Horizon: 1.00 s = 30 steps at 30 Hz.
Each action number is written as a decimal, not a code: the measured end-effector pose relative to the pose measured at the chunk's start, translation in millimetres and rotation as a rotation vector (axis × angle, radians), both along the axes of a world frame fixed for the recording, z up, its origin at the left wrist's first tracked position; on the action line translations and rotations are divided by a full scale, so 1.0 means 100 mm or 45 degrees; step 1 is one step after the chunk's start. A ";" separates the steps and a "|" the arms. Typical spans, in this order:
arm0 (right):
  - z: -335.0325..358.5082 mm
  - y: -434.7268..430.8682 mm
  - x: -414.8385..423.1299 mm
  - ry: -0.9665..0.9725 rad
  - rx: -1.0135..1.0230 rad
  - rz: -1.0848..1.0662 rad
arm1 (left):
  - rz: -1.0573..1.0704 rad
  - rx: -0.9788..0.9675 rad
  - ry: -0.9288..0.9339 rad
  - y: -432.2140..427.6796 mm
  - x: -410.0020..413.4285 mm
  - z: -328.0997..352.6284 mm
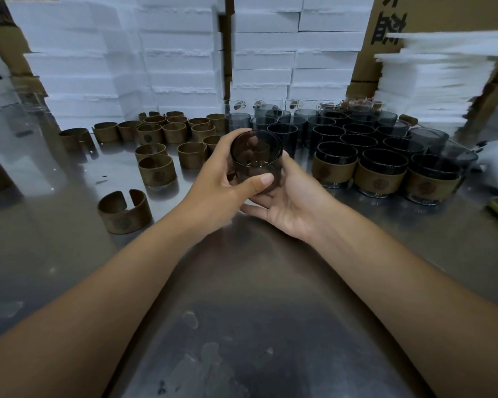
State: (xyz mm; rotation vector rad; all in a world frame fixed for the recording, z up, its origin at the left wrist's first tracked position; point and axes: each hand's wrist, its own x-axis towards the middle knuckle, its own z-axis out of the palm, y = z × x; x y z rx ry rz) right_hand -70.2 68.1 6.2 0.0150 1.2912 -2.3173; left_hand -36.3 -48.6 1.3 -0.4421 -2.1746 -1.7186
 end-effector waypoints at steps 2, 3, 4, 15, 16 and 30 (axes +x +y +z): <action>-0.01 0.00 0.00 -0.016 0.021 -0.015 | 0.007 -0.017 -0.002 -0.01 -0.01 0.00; -0.01 0.00 0.00 -0.022 0.026 -0.019 | 0.015 -0.023 -0.002 -0.01 -0.01 0.00; 0.00 0.00 0.00 -0.027 0.028 -0.019 | 0.023 -0.027 -0.003 0.00 -0.01 0.00; 0.02 0.06 -0.04 0.044 0.176 -0.219 | 0.103 -0.133 0.019 0.00 0.00 0.01; 0.01 0.06 -0.05 0.054 0.165 -0.262 | 0.106 -0.137 0.018 0.00 0.00 0.00; 0.06 0.09 -0.01 0.117 -0.040 -0.158 | 0.035 0.040 -0.026 0.02 0.00 -0.03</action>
